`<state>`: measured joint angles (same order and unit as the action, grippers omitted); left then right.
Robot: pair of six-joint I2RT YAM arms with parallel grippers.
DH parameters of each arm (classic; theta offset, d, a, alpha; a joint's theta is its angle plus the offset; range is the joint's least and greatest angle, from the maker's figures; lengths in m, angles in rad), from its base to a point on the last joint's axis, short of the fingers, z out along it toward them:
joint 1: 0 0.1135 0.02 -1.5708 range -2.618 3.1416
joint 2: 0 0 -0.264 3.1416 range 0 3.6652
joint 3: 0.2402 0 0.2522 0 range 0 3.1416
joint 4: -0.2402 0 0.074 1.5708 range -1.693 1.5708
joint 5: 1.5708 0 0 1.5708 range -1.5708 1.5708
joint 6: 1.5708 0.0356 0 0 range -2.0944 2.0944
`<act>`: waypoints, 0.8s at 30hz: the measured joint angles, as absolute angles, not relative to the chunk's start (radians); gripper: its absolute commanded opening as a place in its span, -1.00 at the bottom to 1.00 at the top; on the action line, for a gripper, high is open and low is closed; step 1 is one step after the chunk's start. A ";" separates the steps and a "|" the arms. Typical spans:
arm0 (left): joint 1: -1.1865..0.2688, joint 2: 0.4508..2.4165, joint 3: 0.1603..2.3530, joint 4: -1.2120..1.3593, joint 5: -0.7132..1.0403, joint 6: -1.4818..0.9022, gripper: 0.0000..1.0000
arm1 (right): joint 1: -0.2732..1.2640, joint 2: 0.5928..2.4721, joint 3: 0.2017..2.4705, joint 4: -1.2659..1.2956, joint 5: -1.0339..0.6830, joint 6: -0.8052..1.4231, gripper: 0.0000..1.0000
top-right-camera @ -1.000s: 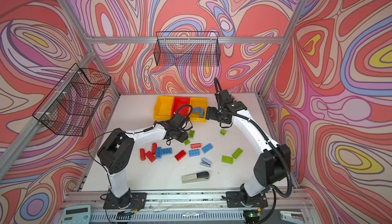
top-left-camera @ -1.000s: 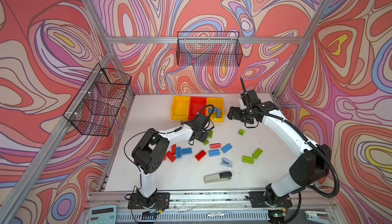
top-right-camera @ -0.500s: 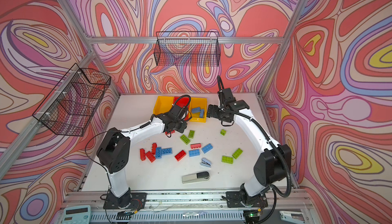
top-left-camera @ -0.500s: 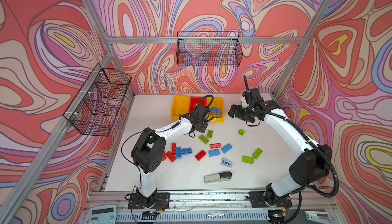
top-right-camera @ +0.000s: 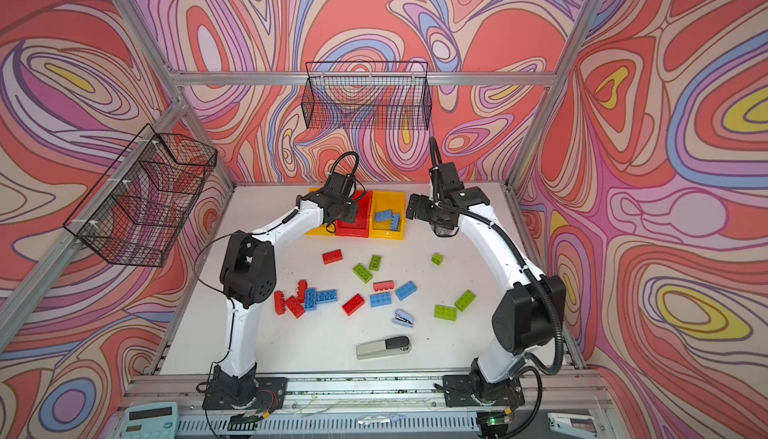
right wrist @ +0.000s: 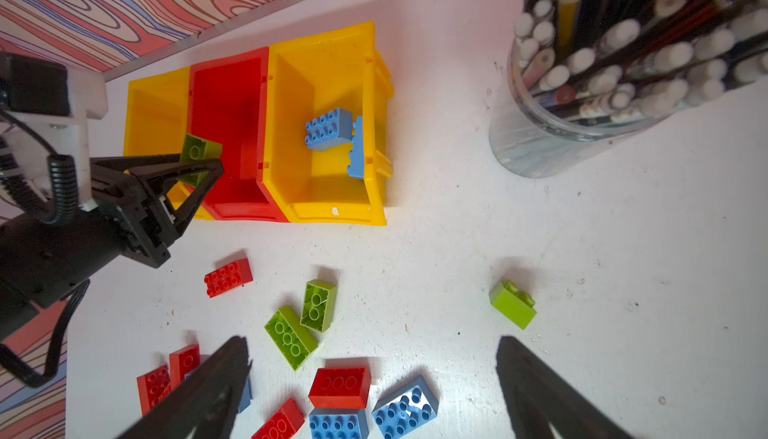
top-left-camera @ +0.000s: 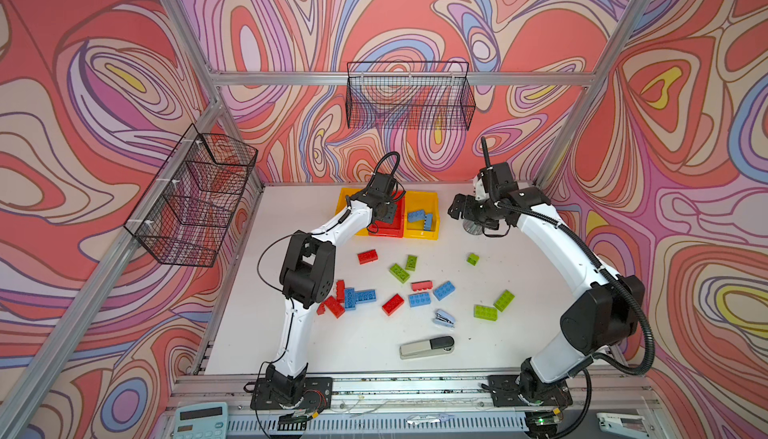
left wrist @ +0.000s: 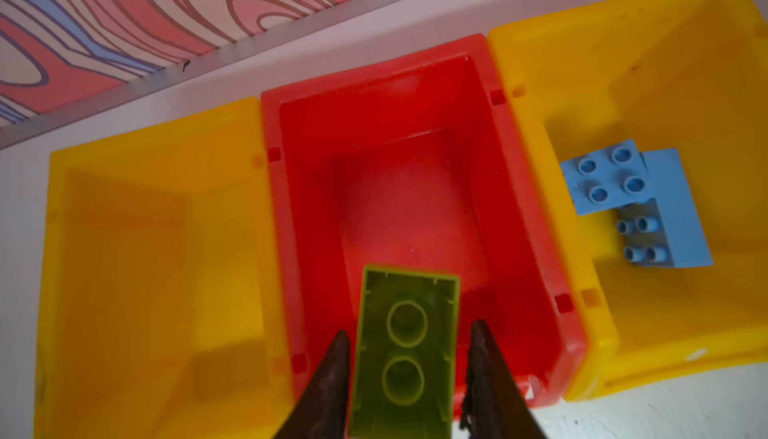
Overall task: Sort the legos into containers by color
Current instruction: 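Carry the lime-green brick with the left gripper and drop it into the red bin, then move the left gripper to another lime-green brick and close on it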
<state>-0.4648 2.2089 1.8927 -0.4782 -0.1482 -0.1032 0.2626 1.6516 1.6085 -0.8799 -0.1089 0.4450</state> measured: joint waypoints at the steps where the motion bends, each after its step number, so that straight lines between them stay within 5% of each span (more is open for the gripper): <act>1: -0.463 2.223 1.911 -0.481 -0.149 -0.107 0.35 | 0.261 1.654 1.611 -0.881 -0.109 0.445 0.96; 11: -0.465 2.165 1.822 -0.464 -0.106 -0.158 0.74 | 0.254 1.655 1.636 -0.897 -0.110 0.434 0.96; 24: -0.642 1.745 1.374 -0.488 -0.168 -0.355 0.77 | 0.254 1.651 1.603 -0.881 -0.141 0.398 0.97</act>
